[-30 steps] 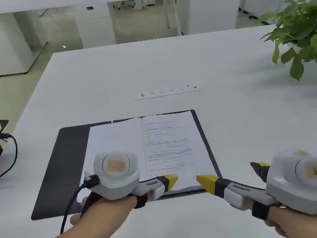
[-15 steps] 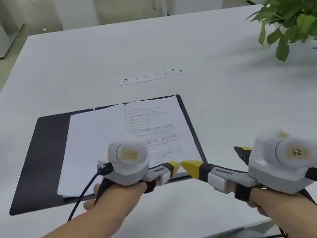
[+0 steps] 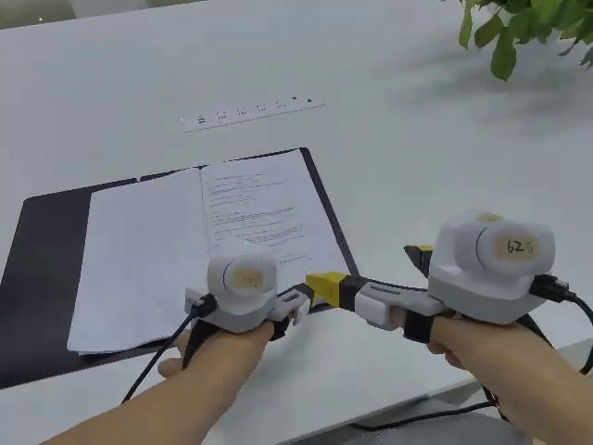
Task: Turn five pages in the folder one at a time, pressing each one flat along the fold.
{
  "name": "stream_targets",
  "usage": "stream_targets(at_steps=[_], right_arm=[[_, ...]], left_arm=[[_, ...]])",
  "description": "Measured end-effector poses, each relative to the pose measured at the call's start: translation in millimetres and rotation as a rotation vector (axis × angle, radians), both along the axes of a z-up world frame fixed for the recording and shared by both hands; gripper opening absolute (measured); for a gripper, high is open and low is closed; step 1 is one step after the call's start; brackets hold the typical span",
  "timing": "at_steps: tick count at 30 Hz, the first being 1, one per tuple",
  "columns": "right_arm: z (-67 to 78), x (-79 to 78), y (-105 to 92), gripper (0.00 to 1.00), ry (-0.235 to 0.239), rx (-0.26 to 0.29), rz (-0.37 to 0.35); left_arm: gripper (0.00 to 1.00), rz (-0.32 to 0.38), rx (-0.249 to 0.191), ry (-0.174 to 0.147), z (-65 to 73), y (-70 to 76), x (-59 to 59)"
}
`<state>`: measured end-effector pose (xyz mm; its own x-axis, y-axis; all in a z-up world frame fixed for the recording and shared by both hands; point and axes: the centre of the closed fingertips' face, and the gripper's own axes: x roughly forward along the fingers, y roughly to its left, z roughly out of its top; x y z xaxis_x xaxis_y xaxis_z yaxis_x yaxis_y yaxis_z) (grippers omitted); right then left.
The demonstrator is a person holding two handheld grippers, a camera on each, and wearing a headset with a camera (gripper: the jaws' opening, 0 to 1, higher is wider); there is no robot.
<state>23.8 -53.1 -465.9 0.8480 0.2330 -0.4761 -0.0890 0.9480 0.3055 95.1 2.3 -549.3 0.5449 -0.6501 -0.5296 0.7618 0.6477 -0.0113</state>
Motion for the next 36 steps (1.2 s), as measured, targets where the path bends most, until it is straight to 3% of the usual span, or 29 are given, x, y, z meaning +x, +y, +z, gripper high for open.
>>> stream_targets(at_steps=[5,8,21,36], right_arm=[[-4.5,0.6,-0.3,0.90,0.010,0.017,-0.006],[-6.8,0.6,1.0,0.90,0.017,0.022,-0.003],[-14.1,7.6,9.4,0.89,0.034,0.046,0.005],[-19.5,7.6,16.9,0.88,0.052,0.064,0.013]], left_arm=[[0.60,0.024,-0.075,-0.024,0.3,1.4,0.1],[0.52,0.045,-0.089,-0.028,1.1,5.9,5.1],[0.43,0.041,-0.102,-0.052,2.4,4.6,4.9],[0.27,0.078,-0.107,-0.044,1.0,9.0,11.7]])
